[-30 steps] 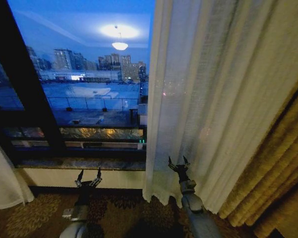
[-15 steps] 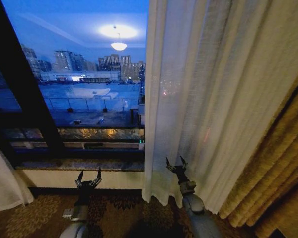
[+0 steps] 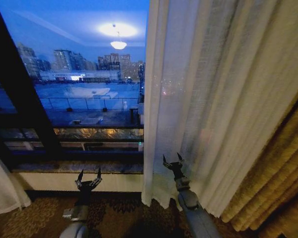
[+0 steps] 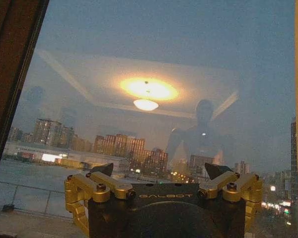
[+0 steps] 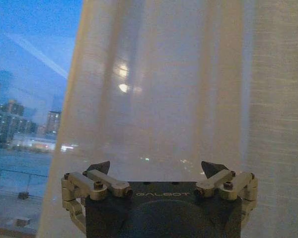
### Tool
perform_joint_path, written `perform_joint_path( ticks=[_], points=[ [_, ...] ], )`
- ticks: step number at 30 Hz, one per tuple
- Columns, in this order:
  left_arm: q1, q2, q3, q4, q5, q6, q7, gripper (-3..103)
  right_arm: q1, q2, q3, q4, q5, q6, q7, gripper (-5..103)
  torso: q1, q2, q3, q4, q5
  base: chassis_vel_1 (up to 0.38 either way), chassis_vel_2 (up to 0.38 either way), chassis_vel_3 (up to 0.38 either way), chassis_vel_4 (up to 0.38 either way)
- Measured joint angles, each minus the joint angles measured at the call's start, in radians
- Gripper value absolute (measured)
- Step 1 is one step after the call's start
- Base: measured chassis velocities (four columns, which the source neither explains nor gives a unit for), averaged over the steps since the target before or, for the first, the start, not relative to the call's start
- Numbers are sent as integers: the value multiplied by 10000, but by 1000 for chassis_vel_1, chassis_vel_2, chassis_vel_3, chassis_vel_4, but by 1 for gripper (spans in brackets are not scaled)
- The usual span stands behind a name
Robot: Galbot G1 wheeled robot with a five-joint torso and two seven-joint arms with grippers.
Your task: Open the curtains by pulling them apart, changing their state from closed to fully open.
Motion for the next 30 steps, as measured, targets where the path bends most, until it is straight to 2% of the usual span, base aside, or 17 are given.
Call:
perform_joint_path(
  ticks=[10,19,26,30],
  points=[
    [0,0,0,0,0,0,0,100,1505,391,-1175,-1299,255,-53,166,100,2,-1,1,0,0,0,0,0,0],
    [0,1,0,0,0,0,0,100,2928,797,-1538,-2440,968,-459,526,100,4,-1,2,2,1,0,0,0,0],
    [0,0,0,0,0,0,0,100,2120,12,-1830,-1580,1161,-427,478,100,3,0,1,-2,0,0,0,0,0],
    [0,0,1,0,0,0,0,100,1646,-56,-1803,-1593,1033,-195,394,100,3,0,1,-2,3,0,0,0,0]
  ],
)
